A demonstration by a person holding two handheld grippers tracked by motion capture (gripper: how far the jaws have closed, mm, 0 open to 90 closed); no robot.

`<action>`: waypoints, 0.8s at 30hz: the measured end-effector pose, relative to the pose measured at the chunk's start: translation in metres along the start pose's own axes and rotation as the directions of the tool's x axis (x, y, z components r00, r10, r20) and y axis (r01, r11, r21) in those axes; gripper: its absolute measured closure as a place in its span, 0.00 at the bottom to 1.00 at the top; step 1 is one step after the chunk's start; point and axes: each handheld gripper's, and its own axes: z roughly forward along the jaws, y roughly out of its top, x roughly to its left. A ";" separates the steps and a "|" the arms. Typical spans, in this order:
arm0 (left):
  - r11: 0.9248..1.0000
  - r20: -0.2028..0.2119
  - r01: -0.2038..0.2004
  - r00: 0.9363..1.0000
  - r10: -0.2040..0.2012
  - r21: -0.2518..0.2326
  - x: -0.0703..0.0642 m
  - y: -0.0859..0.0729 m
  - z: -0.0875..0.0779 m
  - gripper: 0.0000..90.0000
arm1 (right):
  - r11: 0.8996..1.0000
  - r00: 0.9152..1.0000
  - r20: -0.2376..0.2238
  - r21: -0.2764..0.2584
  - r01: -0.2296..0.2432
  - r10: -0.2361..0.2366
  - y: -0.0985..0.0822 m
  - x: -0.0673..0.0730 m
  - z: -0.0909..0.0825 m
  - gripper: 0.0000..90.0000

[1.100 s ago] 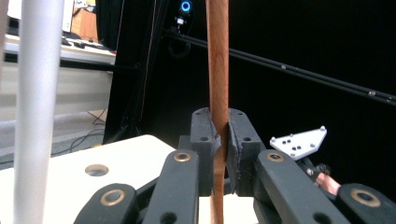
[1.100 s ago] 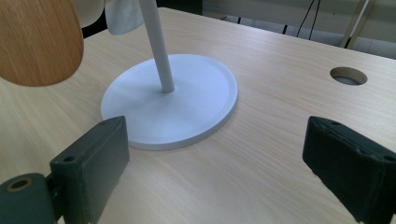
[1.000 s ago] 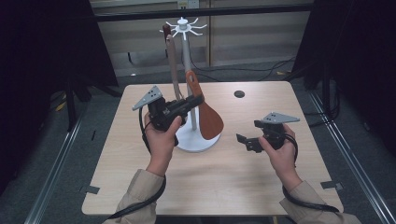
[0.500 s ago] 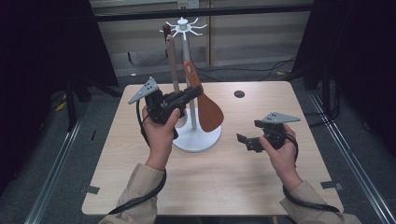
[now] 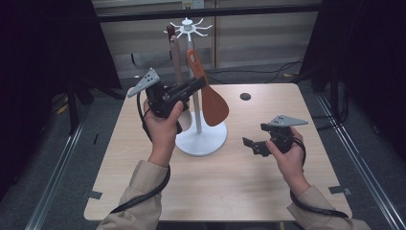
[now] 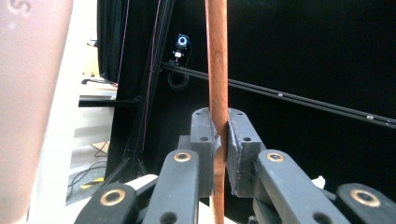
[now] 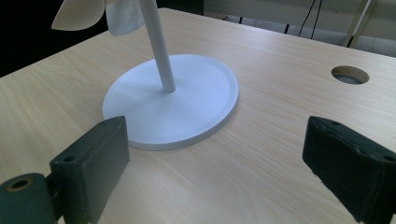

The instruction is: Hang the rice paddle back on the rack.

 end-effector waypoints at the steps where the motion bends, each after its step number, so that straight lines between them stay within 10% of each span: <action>1: 1.000 -0.005 -0.006 1.000 0.006 0.004 0.001 0.001 0.000 0.92 | 1.000 1.000 0.000 -0.001 -0.001 0.001 0.000 0.000 0.000 0.08; 24: 0.999 -0.032 0.022 0.999 -0.023 -0.044 0.016 0.016 0.011 0.92 | 1.000 1.000 -0.014 -0.004 -0.004 0.004 0.001 -0.001 0.000 0.08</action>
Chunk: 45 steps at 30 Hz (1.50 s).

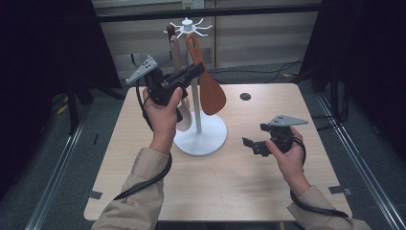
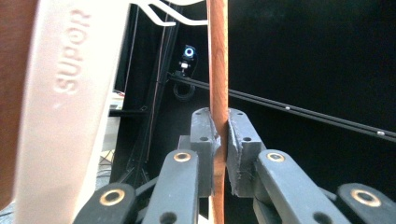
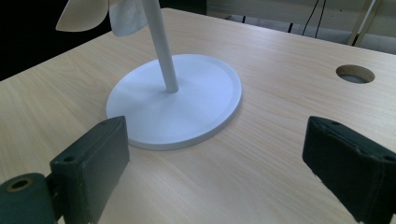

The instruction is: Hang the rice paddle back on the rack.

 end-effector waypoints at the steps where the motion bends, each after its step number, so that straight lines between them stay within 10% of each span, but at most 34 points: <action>1: 1.000 -0.002 0.001 1.000 -0.001 -0.002 0.002 -0.001 -0.001 0.92 | 1.000 1.000 0.001 0.001 -0.002 0.002 0.000 0.000 0.000 0.08; 45: 0.999 -0.115 -0.044 0.992 0.047 0.022 0.001 -0.033 -0.020 0.55 | 1.000 1.000 -0.018 0.014 0.006 -0.006 0.002 0.004 0.001 0.08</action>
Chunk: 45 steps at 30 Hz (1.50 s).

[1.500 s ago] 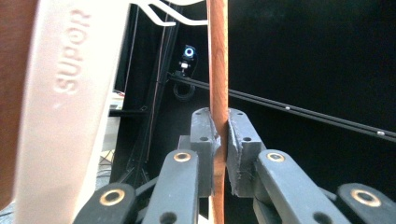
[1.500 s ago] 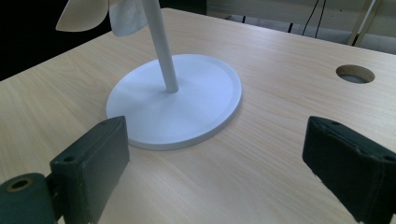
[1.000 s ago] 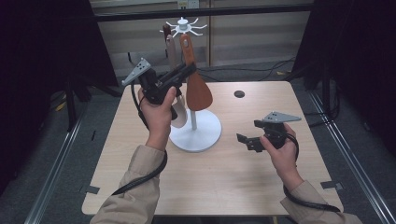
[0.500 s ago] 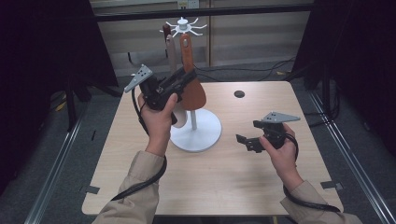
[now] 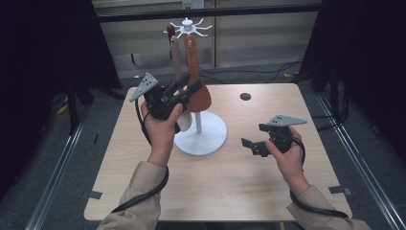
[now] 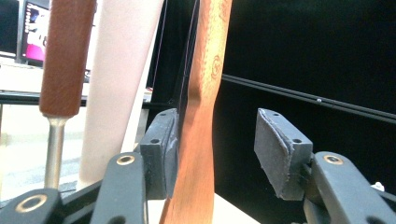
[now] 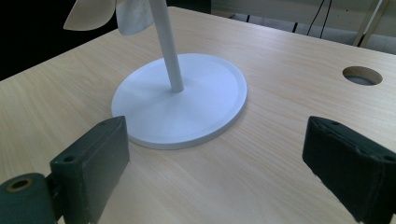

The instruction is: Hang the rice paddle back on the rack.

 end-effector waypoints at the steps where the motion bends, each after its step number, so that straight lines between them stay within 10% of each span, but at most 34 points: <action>1: 1.000 -0.007 0.003 1.000 -0.003 -0.006 0.000 0.000 -0.001 0.55 | 1.000 1.000 0.000 0.001 0.003 -0.003 0.000 0.000 0.000 0.08; 23: 0.999 -0.080 -0.036 0.996 0.038 0.029 -0.005 -0.013 -0.011 0.33 | 1.000 1.000 -0.003 0.008 0.014 -0.014 0.000 0.001 0.002 0.08; 45: 0.997 -0.034 -0.051 0.998 0.053 0.060 -0.010 -0.029 -0.021 0.22 | 0.999 1.000 -0.014 0.019 0.026 -0.025 0.000 0.003 0.004 0.08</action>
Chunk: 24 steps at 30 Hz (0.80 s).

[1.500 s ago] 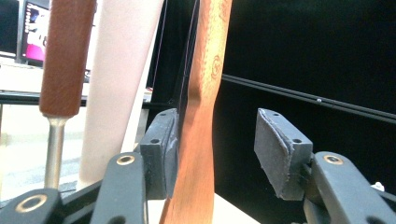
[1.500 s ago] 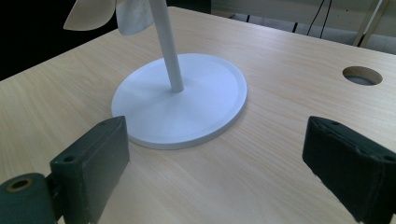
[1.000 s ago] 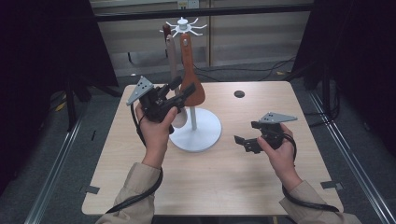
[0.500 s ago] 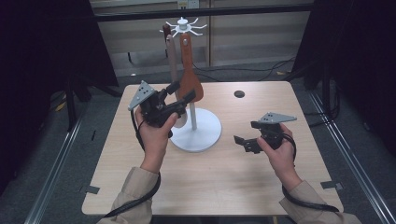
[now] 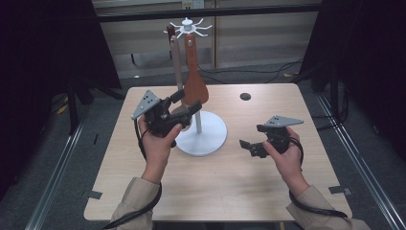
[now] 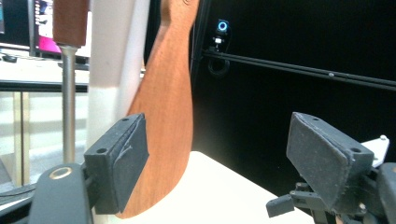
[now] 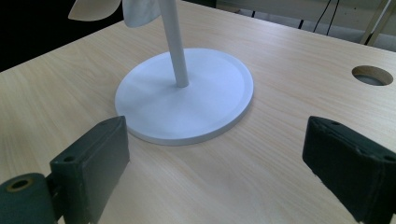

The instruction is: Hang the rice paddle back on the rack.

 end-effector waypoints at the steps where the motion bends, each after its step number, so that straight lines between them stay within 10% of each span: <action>1: 1.000 0.005 -0.010 1.000 0.010 0.008 0.000 0.000 0.000 0.22 | 1.000 1.000 0.000 0.001 0.000 0.000 0.000 0.000 0.000 0.08; 24: 0.996 0.071 -0.044 0.997 0.038 0.083 -0.011 -0.017 0.004 0.13 | 1.000 1.000 -0.004 0.006 0.004 -0.004 -0.001 0.000 0.001 0.08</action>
